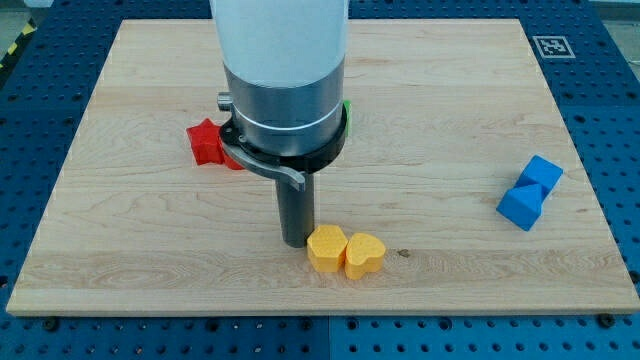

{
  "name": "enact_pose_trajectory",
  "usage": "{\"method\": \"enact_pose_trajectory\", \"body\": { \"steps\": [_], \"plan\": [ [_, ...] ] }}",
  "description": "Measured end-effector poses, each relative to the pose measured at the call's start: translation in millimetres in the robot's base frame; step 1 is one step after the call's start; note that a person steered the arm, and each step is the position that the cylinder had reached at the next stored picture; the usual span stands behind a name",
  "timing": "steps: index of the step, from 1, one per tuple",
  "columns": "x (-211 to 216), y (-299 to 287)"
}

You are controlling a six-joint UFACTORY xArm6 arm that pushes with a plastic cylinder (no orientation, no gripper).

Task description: Push the blue triangle to the yellow heart

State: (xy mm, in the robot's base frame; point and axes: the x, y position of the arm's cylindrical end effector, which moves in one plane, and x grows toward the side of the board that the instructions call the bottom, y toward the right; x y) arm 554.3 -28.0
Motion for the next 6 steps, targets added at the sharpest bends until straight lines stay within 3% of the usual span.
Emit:
{"method": "enact_pose_trajectory", "body": {
  "steps": [2,6],
  "plan": [
    [-77.3,28.6],
    [-135.4,231.8]
  ]
}}
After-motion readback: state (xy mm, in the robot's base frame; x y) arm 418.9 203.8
